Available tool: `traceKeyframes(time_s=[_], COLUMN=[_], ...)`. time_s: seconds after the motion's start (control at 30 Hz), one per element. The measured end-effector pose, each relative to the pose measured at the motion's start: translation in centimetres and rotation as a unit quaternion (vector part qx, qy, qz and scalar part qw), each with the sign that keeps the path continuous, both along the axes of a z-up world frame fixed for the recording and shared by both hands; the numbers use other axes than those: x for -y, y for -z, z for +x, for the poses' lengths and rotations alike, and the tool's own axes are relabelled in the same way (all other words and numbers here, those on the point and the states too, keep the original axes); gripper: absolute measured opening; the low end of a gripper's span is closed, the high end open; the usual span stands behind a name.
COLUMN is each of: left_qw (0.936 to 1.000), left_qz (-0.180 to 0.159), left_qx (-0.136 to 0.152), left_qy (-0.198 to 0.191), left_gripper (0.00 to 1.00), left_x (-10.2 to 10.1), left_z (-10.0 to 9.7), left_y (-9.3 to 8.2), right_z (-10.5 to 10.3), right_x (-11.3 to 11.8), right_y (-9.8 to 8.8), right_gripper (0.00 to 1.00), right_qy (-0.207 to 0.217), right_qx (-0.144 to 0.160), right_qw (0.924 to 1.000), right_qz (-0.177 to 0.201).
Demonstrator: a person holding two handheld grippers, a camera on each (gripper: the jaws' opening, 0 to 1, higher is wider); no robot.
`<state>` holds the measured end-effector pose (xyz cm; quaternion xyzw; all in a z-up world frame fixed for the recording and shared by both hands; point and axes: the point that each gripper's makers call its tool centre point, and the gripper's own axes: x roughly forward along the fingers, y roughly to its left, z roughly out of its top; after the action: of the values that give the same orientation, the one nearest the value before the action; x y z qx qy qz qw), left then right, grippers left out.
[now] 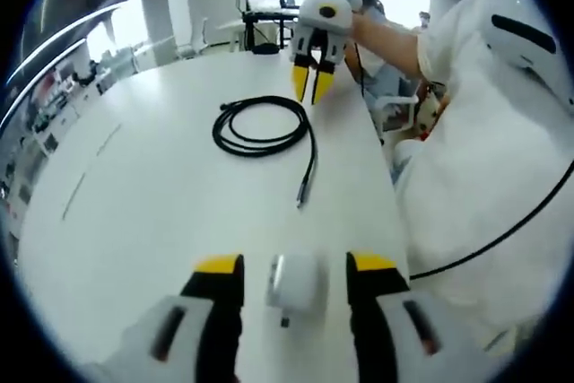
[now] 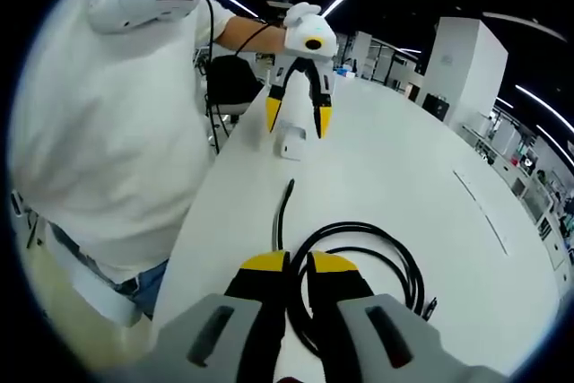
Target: Plug the desk Type‑C cable into the charger adapter.
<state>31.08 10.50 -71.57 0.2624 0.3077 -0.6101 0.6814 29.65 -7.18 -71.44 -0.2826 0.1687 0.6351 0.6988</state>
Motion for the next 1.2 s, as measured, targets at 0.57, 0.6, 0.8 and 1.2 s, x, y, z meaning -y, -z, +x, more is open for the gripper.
traceKeyframes(time_s=[0.57,0.6,0.8,1.2], left_qw=[0.9954,0.9948,0.9928,0.9871], left_qz=[-0.085,-0.091,-0.107,-0.145], left_qx=[0.021,0.019,0.020,0.022], left_qy=[-0.038,-0.043,-0.049,-0.064], left_gripper=[0.41,0.42,0.44,0.43], left_x=[-0.5,-0.6,-1.1,-1.7], left_z=[0.3,0.3,0.7,0.9], left_y=[-0.3,-0.4,-0.4,0.0], right_z=[0.0,0.0,-0.1,-0.2], right_x=[-0.8,-0.8,-1.3,-2.7], right_y=[-0.4,-0.4,-0.6,-1.1], right_gripper=[0.07,0.07,0.07,0.08], right_qy=[0.001,0.001,-0.002,-0.010], right_qx=[0.000,0.000,0.000,0.004], right_qw=[1.0000,1.0000,1.0000,0.9999], right_qz=[-0.004,-0.003,-0.007,-0.009])
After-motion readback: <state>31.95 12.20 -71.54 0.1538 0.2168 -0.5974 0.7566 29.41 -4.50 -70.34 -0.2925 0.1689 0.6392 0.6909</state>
